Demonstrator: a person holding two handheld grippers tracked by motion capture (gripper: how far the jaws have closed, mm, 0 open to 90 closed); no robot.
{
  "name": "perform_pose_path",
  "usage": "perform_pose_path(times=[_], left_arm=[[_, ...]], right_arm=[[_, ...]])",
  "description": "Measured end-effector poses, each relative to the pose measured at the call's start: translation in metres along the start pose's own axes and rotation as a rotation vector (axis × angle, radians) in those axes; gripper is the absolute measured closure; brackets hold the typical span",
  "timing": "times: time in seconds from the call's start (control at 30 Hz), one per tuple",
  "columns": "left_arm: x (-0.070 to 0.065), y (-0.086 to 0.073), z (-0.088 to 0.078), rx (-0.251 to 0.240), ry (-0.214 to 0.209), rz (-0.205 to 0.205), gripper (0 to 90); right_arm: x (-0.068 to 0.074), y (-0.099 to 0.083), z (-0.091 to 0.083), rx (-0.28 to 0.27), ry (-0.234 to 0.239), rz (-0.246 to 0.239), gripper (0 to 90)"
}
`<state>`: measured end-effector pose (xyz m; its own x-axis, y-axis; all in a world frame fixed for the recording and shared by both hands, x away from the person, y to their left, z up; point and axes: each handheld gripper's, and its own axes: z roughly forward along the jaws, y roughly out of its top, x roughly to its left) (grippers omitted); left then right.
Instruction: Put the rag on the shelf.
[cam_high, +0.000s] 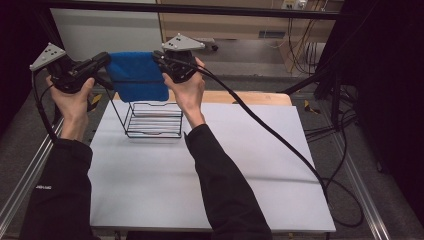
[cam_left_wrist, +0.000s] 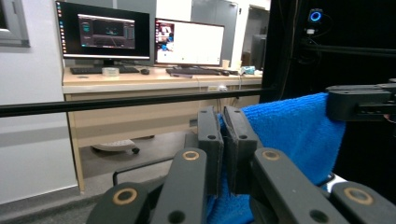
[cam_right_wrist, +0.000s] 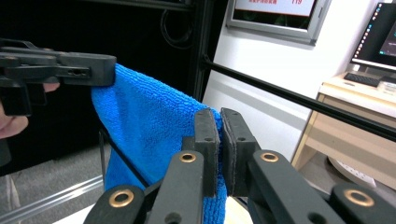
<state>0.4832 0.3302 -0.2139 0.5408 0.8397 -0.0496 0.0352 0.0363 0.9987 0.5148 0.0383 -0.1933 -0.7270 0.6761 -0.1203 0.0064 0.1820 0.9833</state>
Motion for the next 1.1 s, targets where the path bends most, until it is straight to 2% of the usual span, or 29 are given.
perform_pose_path(times=[0.37, 0.5, 0.7, 0.83, 0.93, 1.1], left_arm=[[-0.002, -0.005, -0.004, 0.032, 0.007, 0.013, 85.9], [-0.003, -0.009, -0.008, 0.053, 0.001, 0.029, 85.7], [-0.007, -0.014, -0.016, 0.088, -0.015, 0.047, 85.2], [-0.01, -0.017, -0.021, 0.122, -0.023, 0.067, 84.4], [-0.012, -0.02, -0.023, 0.154, -0.021, 0.074, 83.6], [-0.014, -0.025, -0.023, 0.227, -0.026, 0.037, 82.8]], right_arm=[[0.006, 0.0, -0.006, 0.055, 0.028, 0.0, 86.0], [0.009, -0.001, -0.007, 0.089, 0.043, -0.019, 85.9], [0.015, -0.005, -0.009, 0.142, 0.079, -0.024, 85.8], [0.019, -0.007, -0.01, 0.173, 0.094, -0.032, 85.7], [0.02, -0.01, -0.01, 0.187, 0.106, -0.019, 85.7], [0.017, -0.02, -0.009, 0.218, 0.126, 0.002, 85.7]])
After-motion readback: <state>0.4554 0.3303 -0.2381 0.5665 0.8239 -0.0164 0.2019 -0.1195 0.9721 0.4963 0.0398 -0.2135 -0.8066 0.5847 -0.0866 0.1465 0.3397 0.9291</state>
